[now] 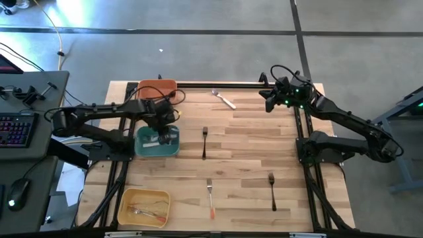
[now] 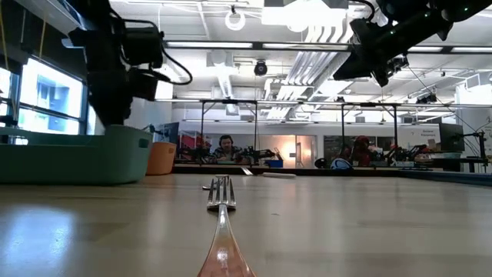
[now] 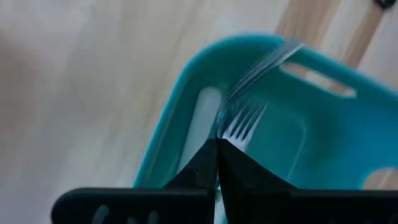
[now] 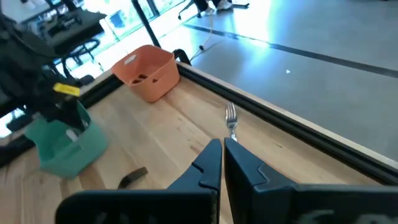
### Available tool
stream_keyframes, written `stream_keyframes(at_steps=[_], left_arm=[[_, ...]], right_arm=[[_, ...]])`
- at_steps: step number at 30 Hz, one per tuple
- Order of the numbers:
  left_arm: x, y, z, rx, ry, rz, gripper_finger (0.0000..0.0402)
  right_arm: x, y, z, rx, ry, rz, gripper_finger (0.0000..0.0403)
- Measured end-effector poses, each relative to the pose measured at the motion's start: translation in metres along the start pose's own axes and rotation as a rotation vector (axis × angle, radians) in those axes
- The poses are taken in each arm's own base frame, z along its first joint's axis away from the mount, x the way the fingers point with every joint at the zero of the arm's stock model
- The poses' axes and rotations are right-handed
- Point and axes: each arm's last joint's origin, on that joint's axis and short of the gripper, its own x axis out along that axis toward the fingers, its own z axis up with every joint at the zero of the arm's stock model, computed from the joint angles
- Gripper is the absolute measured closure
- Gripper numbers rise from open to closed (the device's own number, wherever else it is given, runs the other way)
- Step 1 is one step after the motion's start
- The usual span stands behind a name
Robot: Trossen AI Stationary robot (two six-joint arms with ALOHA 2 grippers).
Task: Sort silverware by color (type)
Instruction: Put the white fork into the green bin, then put the black fork into the orange bin
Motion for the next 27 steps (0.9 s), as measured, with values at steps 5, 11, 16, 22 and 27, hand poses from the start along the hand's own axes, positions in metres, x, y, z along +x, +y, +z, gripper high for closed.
stream_keyframes(at_steps=[5, 11, 16, 22, 27], left_arm=[[0.018, 0.006, 0.002, -0.028, 0.078, 0.014, 0.0401], [0.028, 0.005, 0.002, -0.081, 0.127, 0.007, 0.0391], [0.021, 0.0, 0.005, -0.139, 0.117, 0.003, 0.036], [0.001, -0.011, 0.007, -0.179, 0.077, -0.016, 0.0323], [-0.018, -0.027, 0.016, -0.161, -0.038, -0.172, 0.0323]], right_arm=[[0.0, 0.003, 0.0, -0.001, -0.007, 0.018, 0.0403], [0.0, 0.005, 0.003, -0.027, -0.035, 0.022, 0.0403], [0.0, 0.007, 0.004, -0.037, -0.041, 0.049, 0.0403], [0.001, 0.01, 0.004, -0.043, -0.054, 0.049, 0.0403], [0.002, 0.012, 0.003, -0.094, -0.052, 0.049, 0.0403]])
